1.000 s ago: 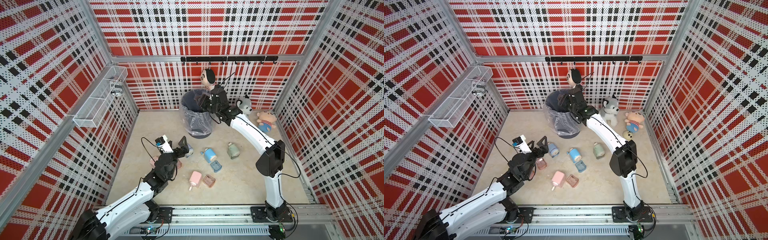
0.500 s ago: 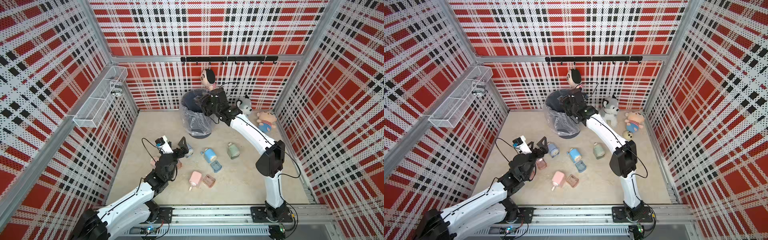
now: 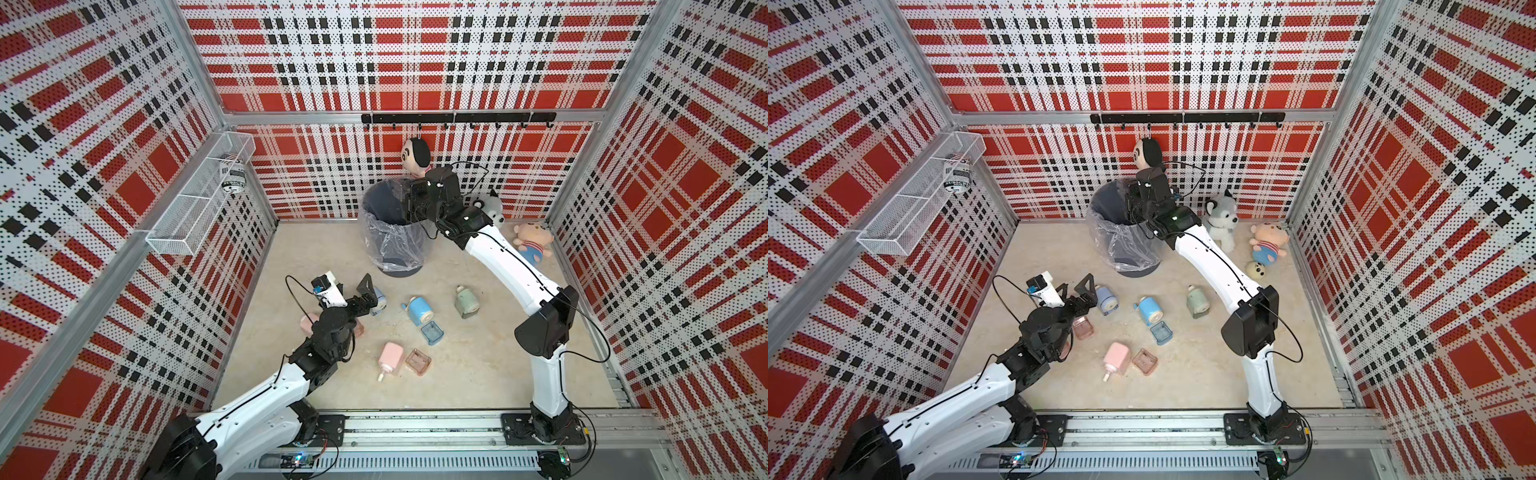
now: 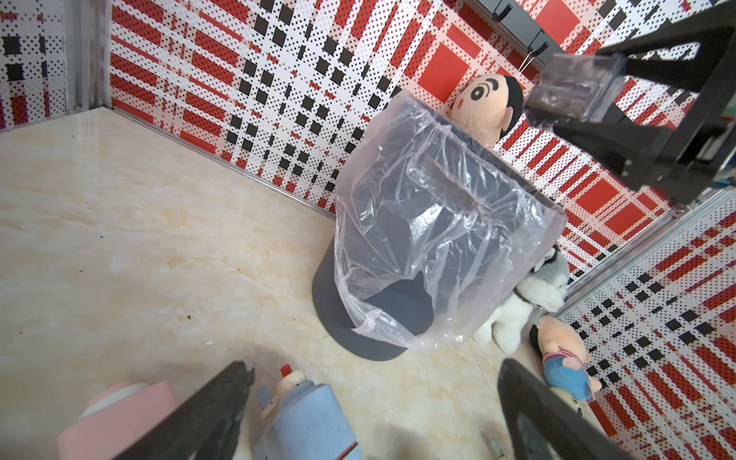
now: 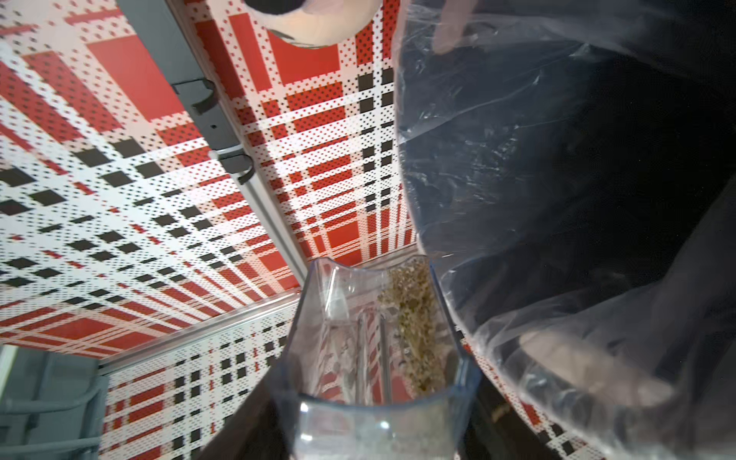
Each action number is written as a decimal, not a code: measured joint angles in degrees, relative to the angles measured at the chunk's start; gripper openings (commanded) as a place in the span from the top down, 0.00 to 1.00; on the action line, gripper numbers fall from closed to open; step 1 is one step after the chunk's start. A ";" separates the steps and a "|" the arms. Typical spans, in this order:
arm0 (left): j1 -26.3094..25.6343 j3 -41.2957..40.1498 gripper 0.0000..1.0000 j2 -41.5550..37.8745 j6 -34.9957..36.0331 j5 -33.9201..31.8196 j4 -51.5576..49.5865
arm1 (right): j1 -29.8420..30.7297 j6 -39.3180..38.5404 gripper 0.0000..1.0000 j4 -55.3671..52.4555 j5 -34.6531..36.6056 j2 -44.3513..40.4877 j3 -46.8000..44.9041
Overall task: Take out the pencil sharpener tray and clean the shavings
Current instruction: Pour the shavings into the trash bin.
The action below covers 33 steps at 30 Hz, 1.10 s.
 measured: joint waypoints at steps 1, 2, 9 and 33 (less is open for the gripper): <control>0.00 0.00 0.02 0.15 -0.02 0.00 0.00 | 0.11 0.92 0.50 0.04 0.24 0.00 0.42; 0.00 0.00 0.02 0.26 0.00 0.00 0.00 | 0.26 1.60 0.51 0.07 0.39 0.00 0.57; 0.00 0.00 0.02 0.46 0.00 0.00 0.02 | 1.95 5.40 0.51 0.28 1.77 0.04 0.57; -0.02 0.00 0.02 0.74 -0.04 0.07 0.07 | 3.23 12.79 0.51 10.27 4.02 -5.14 -18.21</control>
